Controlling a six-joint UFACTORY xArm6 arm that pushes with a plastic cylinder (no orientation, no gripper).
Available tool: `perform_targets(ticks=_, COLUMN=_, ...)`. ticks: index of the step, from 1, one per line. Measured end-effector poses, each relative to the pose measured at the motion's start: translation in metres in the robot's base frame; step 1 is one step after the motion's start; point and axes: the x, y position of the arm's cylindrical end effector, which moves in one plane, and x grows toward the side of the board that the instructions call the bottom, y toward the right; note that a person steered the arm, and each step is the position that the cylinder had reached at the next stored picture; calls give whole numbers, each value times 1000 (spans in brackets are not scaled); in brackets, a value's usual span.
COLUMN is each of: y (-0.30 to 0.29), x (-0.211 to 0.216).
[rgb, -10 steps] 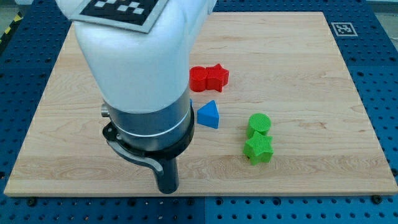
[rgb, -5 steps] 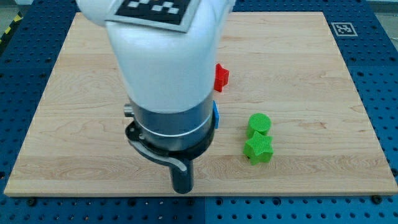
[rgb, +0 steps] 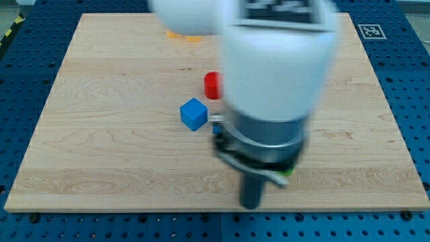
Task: Move your arm towards bottom right
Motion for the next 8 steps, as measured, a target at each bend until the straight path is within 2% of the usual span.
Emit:
perform_targets(ticks=2, y=50, x=0)
perform_targets(ticks=3, y=149, x=-1)
perform_targets(ticks=4, y=194, x=-1)
perform_targets(ticks=6, y=191, x=-48)
perform_targets(ticks=8, y=175, x=-48)
